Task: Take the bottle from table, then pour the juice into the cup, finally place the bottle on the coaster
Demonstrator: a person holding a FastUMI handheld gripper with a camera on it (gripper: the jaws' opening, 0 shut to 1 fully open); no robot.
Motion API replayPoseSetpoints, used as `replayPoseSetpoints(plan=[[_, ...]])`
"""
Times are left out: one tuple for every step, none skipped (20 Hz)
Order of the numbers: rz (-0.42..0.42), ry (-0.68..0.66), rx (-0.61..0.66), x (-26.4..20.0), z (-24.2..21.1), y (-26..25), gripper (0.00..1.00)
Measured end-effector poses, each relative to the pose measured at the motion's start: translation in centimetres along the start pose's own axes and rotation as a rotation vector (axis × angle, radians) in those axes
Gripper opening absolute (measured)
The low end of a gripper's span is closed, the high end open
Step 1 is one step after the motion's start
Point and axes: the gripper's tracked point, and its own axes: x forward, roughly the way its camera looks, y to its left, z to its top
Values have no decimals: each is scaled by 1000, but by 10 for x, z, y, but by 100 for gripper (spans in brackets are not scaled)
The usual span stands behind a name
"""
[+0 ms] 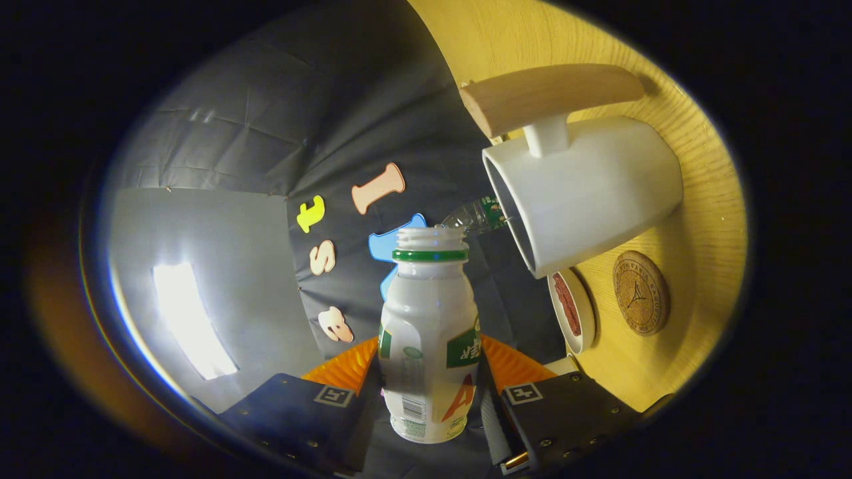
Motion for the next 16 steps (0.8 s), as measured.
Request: replayPoseSetpoints(plan=[[-1, 0, 0, 1, 1, 0, 67], [-2, -1, 1, 0, 2, 0, 67], [-2, 0, 2, 1, 1, -1, 67], [-1, -1, 3, 1, 1, -1, 67], [-3, 0, 3, 1, 1, -1, 67], [-2, -1, 5, 2, 1, -2, 67], [-1, -1, 7, 2, 2, -1, 67], [-2, 1, 7, 1, 2, -2, 67], [-3, -1, 8, 0, 2, -2, 67], [-2, 0, 8, 0, 1, -2, 67], [-4, 3, 6, 0, 0, -2, 67], [-5, 4, 6, 1, 1, -3, 67], [-5, 3, 8, 0, 1, -2, 67], [-5, 1, 12, -1, 2, -2, 67], [-6, 0, 13, -1, 2, -3, 67], [-8, -1, 14, -1, 3, -4, 67]])
